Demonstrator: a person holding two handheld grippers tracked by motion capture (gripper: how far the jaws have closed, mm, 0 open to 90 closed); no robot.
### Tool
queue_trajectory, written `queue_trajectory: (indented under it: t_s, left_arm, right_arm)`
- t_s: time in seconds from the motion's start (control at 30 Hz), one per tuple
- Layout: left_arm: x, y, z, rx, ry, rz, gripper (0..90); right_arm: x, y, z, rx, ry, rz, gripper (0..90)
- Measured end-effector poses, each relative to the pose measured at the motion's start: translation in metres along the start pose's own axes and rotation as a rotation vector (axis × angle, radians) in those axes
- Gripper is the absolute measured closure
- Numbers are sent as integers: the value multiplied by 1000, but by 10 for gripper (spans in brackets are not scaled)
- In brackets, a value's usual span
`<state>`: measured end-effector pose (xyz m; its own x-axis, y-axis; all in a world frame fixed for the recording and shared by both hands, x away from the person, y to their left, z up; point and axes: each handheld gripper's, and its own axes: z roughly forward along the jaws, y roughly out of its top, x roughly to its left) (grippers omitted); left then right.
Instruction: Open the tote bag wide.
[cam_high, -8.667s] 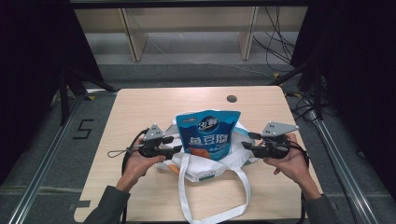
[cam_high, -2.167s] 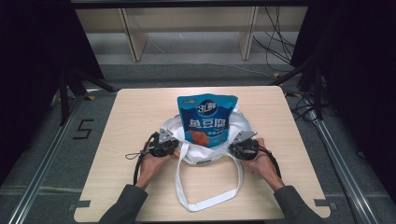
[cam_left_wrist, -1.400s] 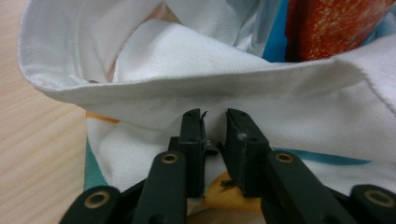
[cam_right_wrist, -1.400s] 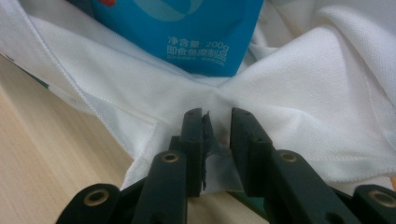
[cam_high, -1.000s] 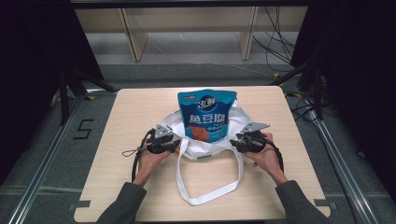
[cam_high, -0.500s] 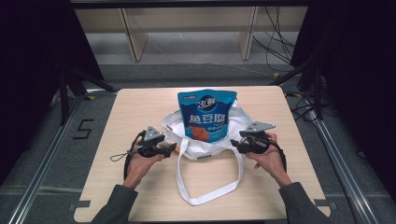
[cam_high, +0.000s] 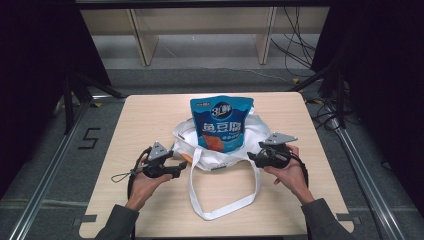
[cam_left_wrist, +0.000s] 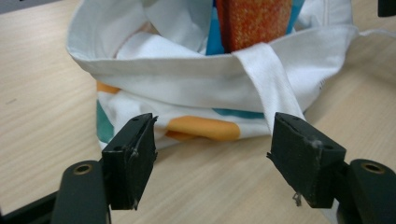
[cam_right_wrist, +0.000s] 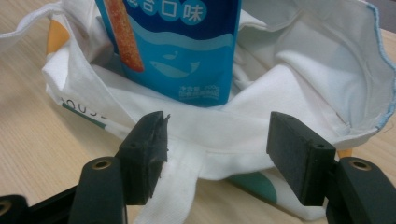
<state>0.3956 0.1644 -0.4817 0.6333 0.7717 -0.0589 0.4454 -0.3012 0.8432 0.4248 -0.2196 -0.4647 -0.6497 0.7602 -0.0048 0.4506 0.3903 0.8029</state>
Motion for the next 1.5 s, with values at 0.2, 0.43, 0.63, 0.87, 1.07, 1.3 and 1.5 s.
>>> queue_trajectory:
  t_s: [0.2, 0.43, 0.63, 0.87, 1.07, 1.3, 1.5]
  left_arm:
    - [-8, -2, -4, -10, -16, -8, 285]
    - [-18, -5, -12, -18, -28, -7, 277]
    - [-25, -13, -17, -4, -64, -48, 267]
    - [-33, -22, -23, 9, -39, -18, 257]
    - [-35, -33, -26, 9, -27, -26, 240]
    - [-39, -39, -31, 4, -5, -52, 219]
    - [-47, -46, -36, 3, -11, -40, 200]
  right_arm:
    - [1, 0, -2, -17, 0, -31, 364]
    - [6, -3, -8, -15, 12, -21, 358]
    - [7, -7, -7, -23, 2, -37, 351]
    - [10, -6, -8, -38, -19, -58, 330]
    - [11, -7, -16, -51, -39, -32, 306]
    - [15, -12, -20, -22, -29, -19, 304]
    - [24, -16, -32, -44, -33, -24, 301]
